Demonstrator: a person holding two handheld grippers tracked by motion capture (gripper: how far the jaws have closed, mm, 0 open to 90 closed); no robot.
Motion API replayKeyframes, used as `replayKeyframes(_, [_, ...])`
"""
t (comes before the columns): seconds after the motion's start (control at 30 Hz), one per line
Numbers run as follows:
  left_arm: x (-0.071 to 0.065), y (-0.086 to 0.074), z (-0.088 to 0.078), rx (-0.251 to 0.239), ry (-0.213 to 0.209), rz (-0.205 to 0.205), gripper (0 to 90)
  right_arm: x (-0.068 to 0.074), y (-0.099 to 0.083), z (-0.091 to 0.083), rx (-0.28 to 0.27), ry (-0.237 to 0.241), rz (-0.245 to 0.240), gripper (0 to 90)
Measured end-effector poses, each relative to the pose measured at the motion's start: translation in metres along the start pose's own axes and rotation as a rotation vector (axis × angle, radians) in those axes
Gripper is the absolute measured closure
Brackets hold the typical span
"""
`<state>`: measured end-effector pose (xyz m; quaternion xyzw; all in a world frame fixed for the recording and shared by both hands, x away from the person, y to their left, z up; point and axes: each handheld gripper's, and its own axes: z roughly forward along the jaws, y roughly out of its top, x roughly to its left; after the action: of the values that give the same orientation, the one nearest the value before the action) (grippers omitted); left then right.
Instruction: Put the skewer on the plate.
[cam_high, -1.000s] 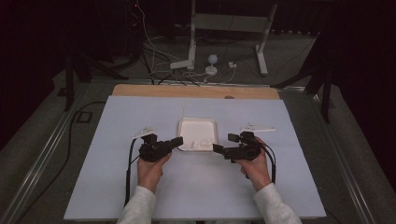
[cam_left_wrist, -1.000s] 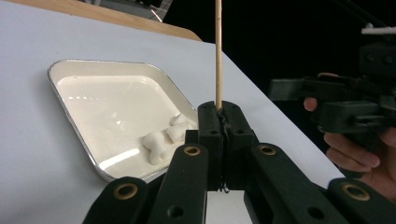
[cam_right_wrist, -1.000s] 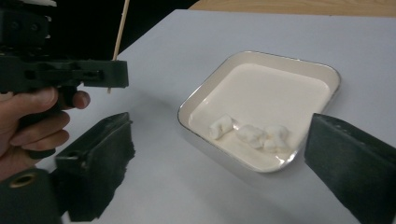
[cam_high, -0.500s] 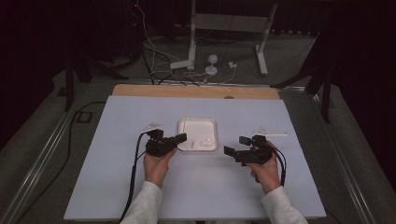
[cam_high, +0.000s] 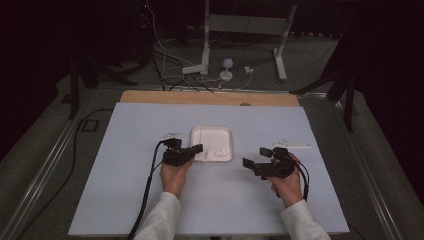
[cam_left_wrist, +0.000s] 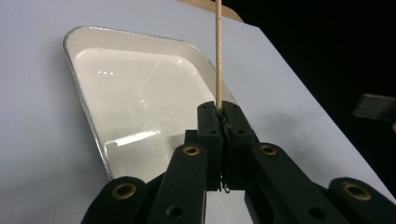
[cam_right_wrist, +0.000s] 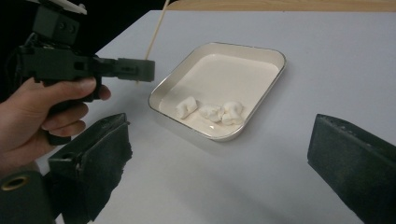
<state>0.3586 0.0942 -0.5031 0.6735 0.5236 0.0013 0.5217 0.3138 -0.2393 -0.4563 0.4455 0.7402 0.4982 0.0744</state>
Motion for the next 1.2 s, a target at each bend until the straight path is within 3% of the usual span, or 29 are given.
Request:
replayKeyframes(0.87, [0.003, -0.01, 0.019, 0.056, 0.088, -0.071, 88.1, 0.0, 0.001, -0.005, -0.011, 0.008, 0.001, 6.6])
replayKeyframes(1.2, [0.004, -0.01, 0.02, 0.054, 0.084, -0.082, 87.1, 0.001, 0.001, -0.005, -0.012, 0.014, -0.003, 6.6])
